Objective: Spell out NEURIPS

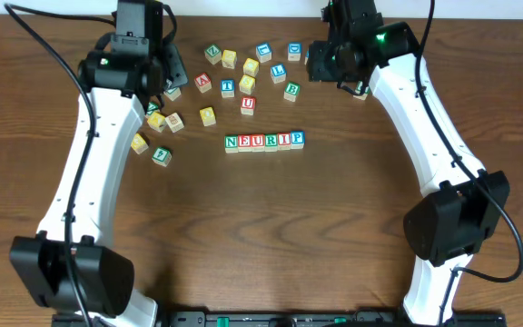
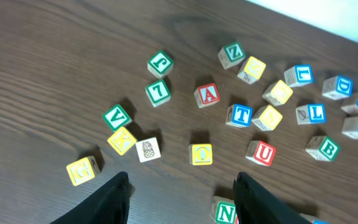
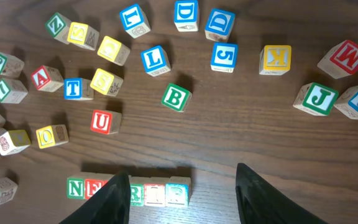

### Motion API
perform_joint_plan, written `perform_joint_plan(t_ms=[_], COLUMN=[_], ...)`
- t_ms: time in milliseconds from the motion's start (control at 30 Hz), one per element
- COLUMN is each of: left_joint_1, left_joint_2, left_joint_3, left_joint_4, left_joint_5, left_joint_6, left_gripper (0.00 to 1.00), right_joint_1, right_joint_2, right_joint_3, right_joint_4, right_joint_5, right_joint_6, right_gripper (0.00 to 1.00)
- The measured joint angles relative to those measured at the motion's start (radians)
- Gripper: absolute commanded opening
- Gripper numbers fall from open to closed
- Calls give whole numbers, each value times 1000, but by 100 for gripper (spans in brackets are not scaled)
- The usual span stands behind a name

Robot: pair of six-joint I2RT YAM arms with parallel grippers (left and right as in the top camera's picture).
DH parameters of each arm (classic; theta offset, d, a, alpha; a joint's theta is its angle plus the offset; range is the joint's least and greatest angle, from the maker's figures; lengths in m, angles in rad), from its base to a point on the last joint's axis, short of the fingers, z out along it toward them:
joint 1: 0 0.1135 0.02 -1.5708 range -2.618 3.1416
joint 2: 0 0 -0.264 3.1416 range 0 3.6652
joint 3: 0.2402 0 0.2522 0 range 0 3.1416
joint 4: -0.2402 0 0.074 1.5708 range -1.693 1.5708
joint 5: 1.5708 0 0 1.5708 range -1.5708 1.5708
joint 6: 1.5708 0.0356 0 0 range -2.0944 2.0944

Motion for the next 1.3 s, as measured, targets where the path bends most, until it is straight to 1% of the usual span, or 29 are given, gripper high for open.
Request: perform_joint_plan(t_ms=[233, 433, 467, 500, 600, 733, 1033, 1200, 1300], left_joint_1=[0, 0, 0, 0, 0, 0, 0, 0, 0], left_joint_2=[72, 76, 76, 76, 76, 76, 76, 76, 76], left_joint_3=[0, 0, 0, 0, 0, 0, 0, 0, 0], left_joint_4=[-2, -3, -3, -3, -2, 8, 8, 10, 31], left_joint_5=[11, 18, 18, 18, 21, 21, 24, 66, 97], left_joint_6=[11, 26, 35, 43, 78, 111, 133, 148, 153], left_gripper=[54, 54, 56, 60, 64, 64, 65, 65, 65], right_joint_1=[0, 0, 0, 0, 0, 0, -1, -8, -21], right_joint_2=[0, 0, 0, 0, 0, 0, 0, 0, 0], right_joint_3=[0, 0, 0, 0, 0, 0, 0, 0, 0], right_joint_4=[-14, -19, -19, -19, -22, -26, -31, -32, -31], right_joint_5=[0, 0, 0, 0, 0, 1, 34, 37, 38], right_joint_6=[0, 0, 0, 0, 0, 0, 8, 10, 11], right_gripper=[53, 53, 53, 54, 54, 54, 57, 58, 60])
